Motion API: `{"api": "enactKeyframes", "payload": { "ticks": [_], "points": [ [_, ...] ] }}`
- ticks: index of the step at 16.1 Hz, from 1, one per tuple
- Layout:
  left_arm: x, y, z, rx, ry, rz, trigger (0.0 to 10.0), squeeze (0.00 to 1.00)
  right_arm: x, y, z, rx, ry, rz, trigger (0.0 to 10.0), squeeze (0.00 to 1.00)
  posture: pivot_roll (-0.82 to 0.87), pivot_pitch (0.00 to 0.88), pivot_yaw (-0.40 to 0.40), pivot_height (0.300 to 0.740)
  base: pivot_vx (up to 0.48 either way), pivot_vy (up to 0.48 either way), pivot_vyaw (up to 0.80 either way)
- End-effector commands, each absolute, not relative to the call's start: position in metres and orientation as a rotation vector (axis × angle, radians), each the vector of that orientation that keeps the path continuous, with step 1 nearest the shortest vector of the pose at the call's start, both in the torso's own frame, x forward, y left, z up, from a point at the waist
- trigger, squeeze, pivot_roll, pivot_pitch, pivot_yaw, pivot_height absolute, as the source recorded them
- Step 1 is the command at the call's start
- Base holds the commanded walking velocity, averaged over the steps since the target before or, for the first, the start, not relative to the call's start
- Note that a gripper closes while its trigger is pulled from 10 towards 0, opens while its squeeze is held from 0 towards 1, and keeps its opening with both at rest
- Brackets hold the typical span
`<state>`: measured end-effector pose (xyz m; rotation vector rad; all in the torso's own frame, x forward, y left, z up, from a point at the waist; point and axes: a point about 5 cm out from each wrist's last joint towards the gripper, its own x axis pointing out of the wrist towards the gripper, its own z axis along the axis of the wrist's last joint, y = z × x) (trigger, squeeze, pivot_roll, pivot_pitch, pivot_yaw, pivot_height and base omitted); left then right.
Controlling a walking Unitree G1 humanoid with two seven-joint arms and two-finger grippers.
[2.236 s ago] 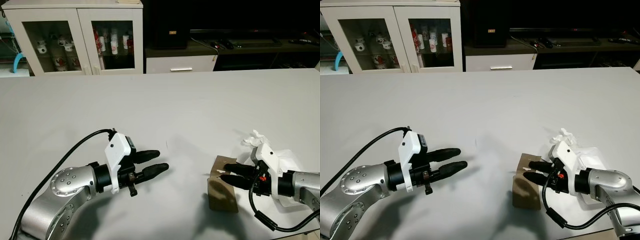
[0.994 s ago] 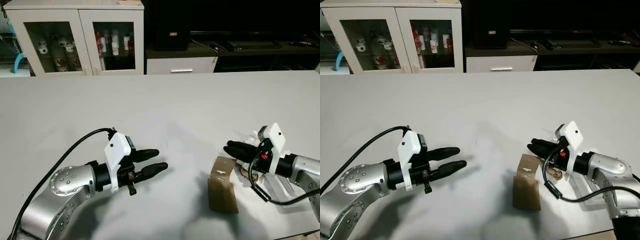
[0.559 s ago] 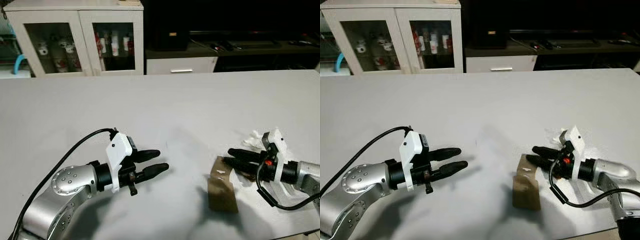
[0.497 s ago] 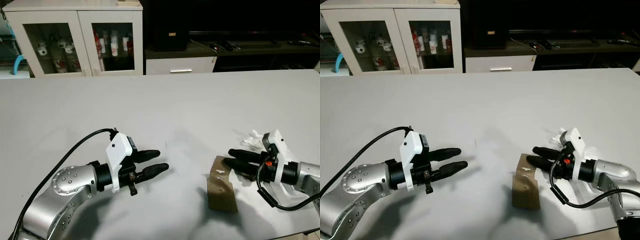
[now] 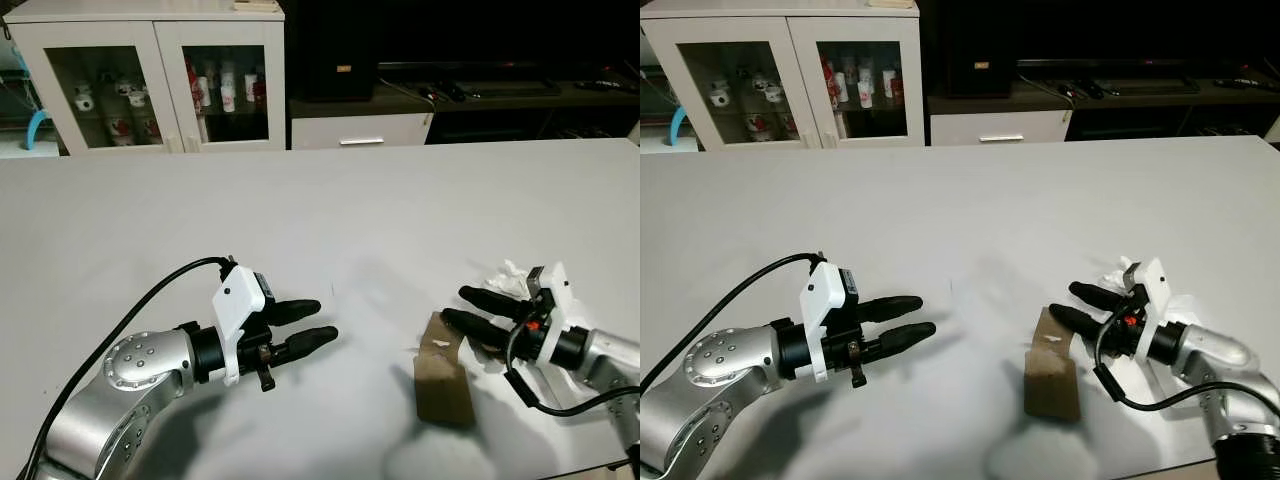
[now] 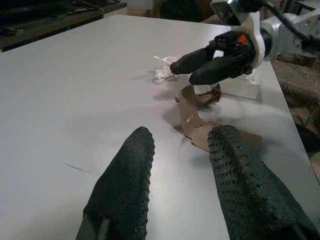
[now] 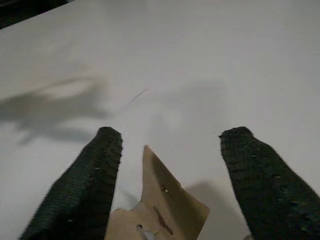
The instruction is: Picking trash to rubbish bin
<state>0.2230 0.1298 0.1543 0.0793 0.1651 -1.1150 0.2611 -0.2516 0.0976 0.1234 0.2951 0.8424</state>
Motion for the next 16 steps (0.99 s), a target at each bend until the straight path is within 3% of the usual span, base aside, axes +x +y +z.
{"api": "enactKeyframes", "payload": {
  "ticks": [1,2,3,9,10,11,12,16],
  "points": [
    [0.224,0.129,0.156,0.092,0.158,-1.131,10.0,0.00,0.264,-0.254,0.101,0.116,0.269,0.817,10.0,1.00,-0.03,0.000,-0.021,0.740,0.000,0.000,0.00],
    [0.224,0.129,0.156,0.093,0.160,-1.132,10.0,0.00,0.263,-0.254,0.097,0.104,0.277,0.814,10.0,0.55,-0.02,0.000,-0.022,0.740,0.000,0.000,0.00],
    [0.223,0.129,0.156,0.093,0.160,-1.133,10.0,0.00,0.262,-0.253,0.094,0.094,0.287,0.813,10.0,0.00,-0.02,0.000,-0.022,0.740,0.000,0.000,0.00],
    [0.222,0.129,0.155,0.088,0.158,-1.128,10.0,0.00,0.251,-0.252,0.078,0.132,0.384,0.869,10.0,0.00,-0.02,0.000,-0.032,0.740,0.000,0.000,0.00],
    [0.222,0.129,0.155,0.089,0.156,-1.125,10.0,0.00,0.248,-0.252,0.078,0.167,0.396,0.889,9.5,0.00,-0.02,0.000,-0.036,0.740,0.000,0.000,0.00],
    [0.222,0.129,0.155,0.089,0.155,-1.123,10.0,0.00,0.247,-0.251,0.078,0.187,0.399,0.902,2.1,0.00,-0.02,0.000,-0.036,0.740,0.000,0.000,0.00],
    [0.222,0.129,0.155,0.089,0.154,-1.123,10.0,0.00,0.246,-0.251,0.078,0.193,0.402,0.907,0.0,0.00,-0.02,0.000,-0.036,0.740,0.000,0.000,0.00],
    [0.222,0.130,0.155,0.094,0.154,-1.120,10.0,0.00,0.243,-0.249,0.077,0.231,0.417,0.940,0.0,0.00,-0.01,0.000,-0.039,0.740,0.000,0.000,0.00]
  ]
}}
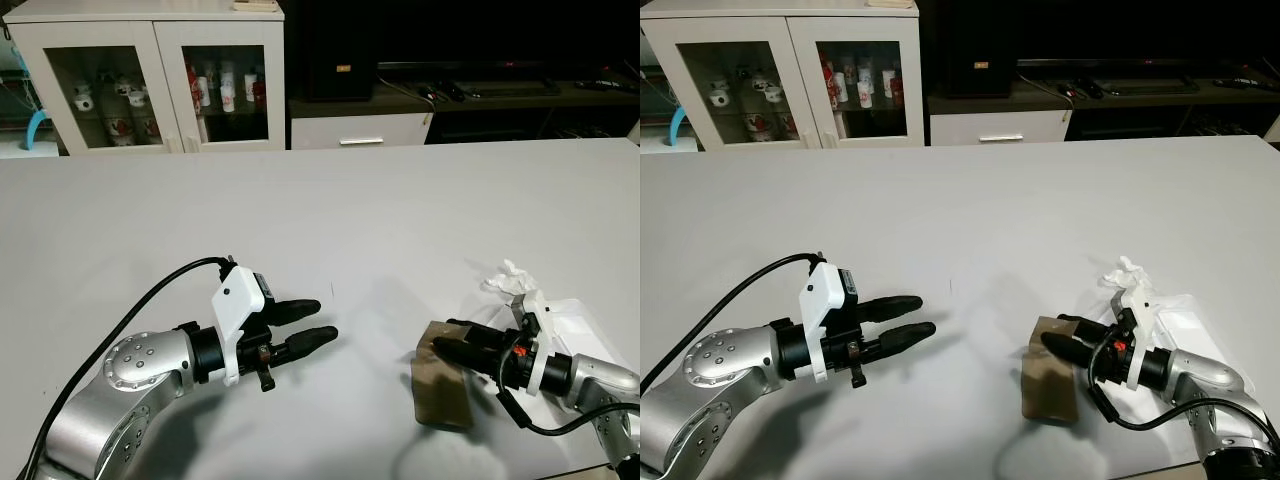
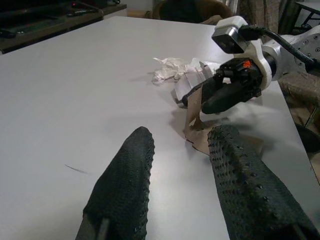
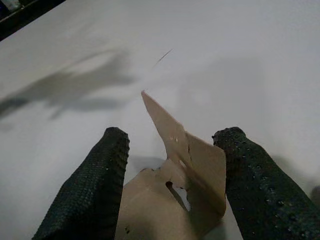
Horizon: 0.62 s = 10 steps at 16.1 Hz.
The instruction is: Picking trash to rubbish bin
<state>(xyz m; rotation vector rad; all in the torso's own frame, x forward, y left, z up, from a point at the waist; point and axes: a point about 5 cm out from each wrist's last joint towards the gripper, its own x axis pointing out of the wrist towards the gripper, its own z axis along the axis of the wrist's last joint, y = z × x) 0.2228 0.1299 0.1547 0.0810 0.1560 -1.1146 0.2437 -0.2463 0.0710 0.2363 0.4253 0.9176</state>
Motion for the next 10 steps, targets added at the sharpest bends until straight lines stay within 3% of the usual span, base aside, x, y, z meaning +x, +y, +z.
{"api": "enactKeyframes", "payload": {
  "ticks": [1,10],
  "points": [
    [0.2224,0.1297,0.1546,0.094,0.154,-1.120,10.0,0.00,0.2431,-0.2489,0.0770,0.231,0.417,0.940,0.0,0.00,-0.01,0.000,-0.039,0.740,0.000,0.000,0.00],
    [0.2233,0.1305,0.1544,0.103,0.149,-1.115,10.0,0.00,0.2444,-0.2461,0.0785,0.269,0.415,0.955,0.0,0.00,-0.01,0.000,-0.042,0.740,0.000,0.000,0.00]
  ]
}}
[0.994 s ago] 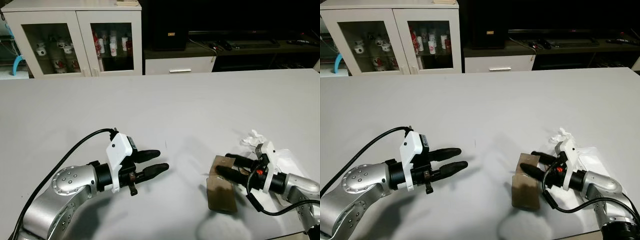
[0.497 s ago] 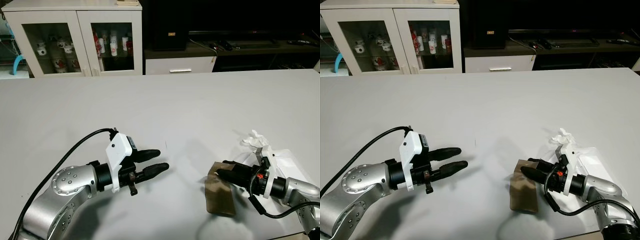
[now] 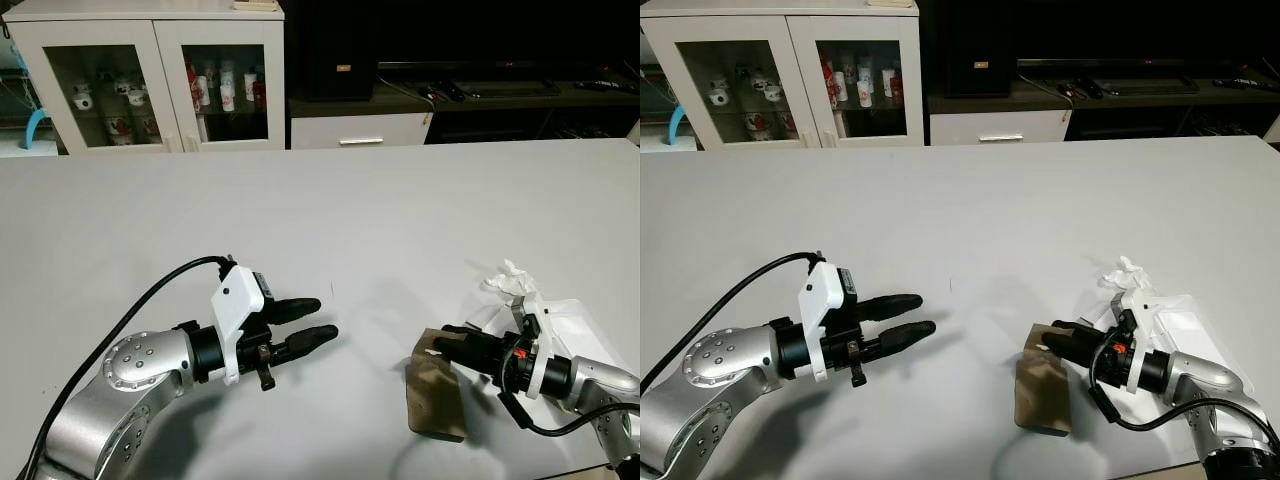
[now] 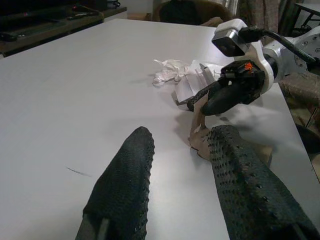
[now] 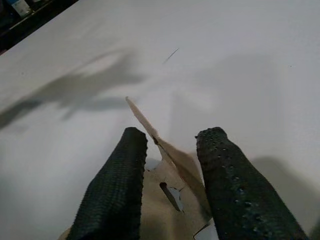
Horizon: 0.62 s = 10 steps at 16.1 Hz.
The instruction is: Picking trash to rubbish bin
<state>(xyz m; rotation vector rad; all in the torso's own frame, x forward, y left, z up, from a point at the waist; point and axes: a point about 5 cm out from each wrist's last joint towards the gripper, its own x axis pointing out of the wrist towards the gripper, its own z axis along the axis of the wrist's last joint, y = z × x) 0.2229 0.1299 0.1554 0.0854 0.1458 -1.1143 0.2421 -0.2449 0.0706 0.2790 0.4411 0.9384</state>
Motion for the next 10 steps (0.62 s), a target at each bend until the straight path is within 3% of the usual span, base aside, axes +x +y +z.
{"api": "enactKeyframes", "payload": {
  "ticks": [1,10],
  "points": [
    [0.2232,0.1305,0.1543,0.103,0.148,-1.116,10.0,0.00,0.2441,-0.2455,0.0786,0.271,0.416,0.958,0.0,0.00,-0.01,0.000,-0.041,0.740,0.000,0.000,0.00],
    [0.2221,0.1315,0.1540,0.106,0.158,-1.120,10.0,0.00,0.2438,-0.2399,0.0793,0.268,0.412,0.970,0.0,0.00,-0.01,0.000,-0.034,0.740,0.000,0.000,0.00]
  ]
}}
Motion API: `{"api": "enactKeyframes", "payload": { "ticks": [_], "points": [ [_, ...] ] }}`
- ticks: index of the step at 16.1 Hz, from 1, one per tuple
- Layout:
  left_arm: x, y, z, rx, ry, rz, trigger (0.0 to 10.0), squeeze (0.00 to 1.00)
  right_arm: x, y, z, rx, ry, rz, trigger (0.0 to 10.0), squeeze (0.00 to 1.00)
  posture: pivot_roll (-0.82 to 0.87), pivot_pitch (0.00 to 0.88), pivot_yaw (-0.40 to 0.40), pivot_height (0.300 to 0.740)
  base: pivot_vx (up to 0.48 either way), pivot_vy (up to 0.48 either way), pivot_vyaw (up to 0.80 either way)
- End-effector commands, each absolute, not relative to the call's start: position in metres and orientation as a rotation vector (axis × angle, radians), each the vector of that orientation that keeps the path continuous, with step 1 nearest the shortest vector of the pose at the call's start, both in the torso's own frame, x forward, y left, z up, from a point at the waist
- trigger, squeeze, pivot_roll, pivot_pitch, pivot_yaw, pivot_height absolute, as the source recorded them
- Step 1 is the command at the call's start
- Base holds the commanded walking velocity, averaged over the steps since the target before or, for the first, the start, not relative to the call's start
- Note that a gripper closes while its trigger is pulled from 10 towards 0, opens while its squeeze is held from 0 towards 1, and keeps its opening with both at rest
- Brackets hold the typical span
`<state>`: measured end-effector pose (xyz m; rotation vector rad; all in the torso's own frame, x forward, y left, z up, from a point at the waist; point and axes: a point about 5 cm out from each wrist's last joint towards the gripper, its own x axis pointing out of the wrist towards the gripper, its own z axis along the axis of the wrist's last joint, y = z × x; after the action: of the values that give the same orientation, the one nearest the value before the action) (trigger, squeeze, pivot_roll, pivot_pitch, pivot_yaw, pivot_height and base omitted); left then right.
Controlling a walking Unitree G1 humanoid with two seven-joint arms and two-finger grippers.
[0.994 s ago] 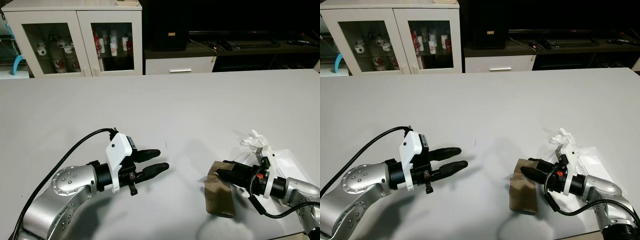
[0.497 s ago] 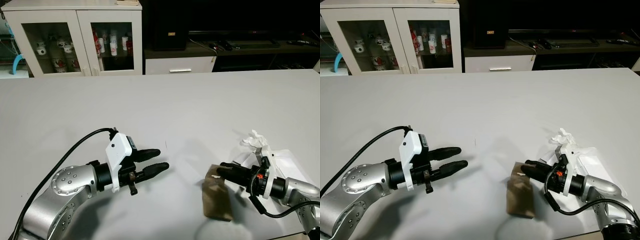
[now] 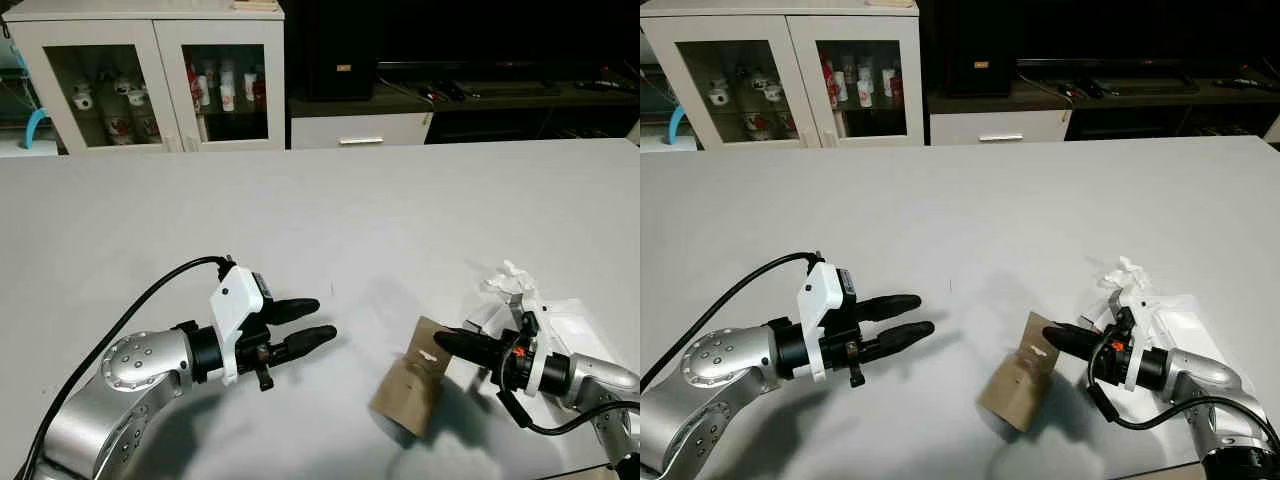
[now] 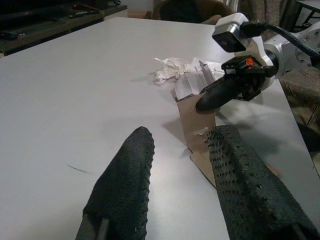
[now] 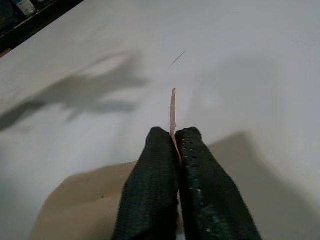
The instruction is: Picking trash to rubbish bin
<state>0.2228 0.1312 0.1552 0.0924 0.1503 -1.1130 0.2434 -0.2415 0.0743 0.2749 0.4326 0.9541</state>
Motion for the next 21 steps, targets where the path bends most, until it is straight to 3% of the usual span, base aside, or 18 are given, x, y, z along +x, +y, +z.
{"api": "enactKeyframes", "payload": {
  "ticks": [1,3,5,7,12,13,14,21],
  "points": [
    [0.222,0.132,0.154,0.107,0.158,-1.116,10.0,0.00,0.244,-0.239,0.080,0.267,0.402,0.966,0.0,0.00,-0.01,0.000,-0.036,0.740,0.000,0.000,0.00],
    [0.231,0.137,0.151,0.153,0.160,-0.993,10.0,0.00,0.251,-0.235,0.097,0.302,0.297,0.939,0.0,0.00,-0.01,0.000,-0.042,0.740,0.000,0.000,0.00],
    [0.253,0.156,0.144,0.214,0.174,-0.719,10.0,0.00,0.256,-0.225,0.114,0.328,0.190,0.917,0.0,0.00,0.00,0.000,-0.044,0.740,0.000,0.000,0.00],
    [0.260,0.170,0.143,0.194,0.176,-0.556,10.0,0.00,0.255,-0.209,0.120,0.321,0.121,0.855,0.0,0.00,0.00,0.000,-0.040,0.740,0.000,0.000,0.00],
    [0.255,0.168,0.138,0.185,0.176,-0.518,10.0,0.00,0.246,-0.182,0.132,0.286,0.037,0.729,0.0,0.00,-0.02,0.002,-0.018,0.740,0.000,0.000,0.00],
    [0.254,0.165,0.136,0.193,0.184,-0.532,10.0,0.00,0.249,-0.179,0.130,0.266,0.047,0.644,4.1,0.00,-0.02,0.004,-0.015,0.740,0.000,0.000,0.00],
    [0.254,0.162,0.136,0.196,0.187,-0.544,10.0,0.00,0.252,-0.178,0.129,0.261,0.054,0.574,10.0,0.00,-0.03,0.005,-0.012,0.740,0.000,0.000,0.00],
    [0.253,0.156,0.137,0.191,0.192,-0.582,10.0,0.00,0.246,-0.161,0.132,0.256,0.017,0.433,10.0,0.00,-0.03,0.014,-0.006,0.740,0.000,0.000,0.00]
  ]
}}
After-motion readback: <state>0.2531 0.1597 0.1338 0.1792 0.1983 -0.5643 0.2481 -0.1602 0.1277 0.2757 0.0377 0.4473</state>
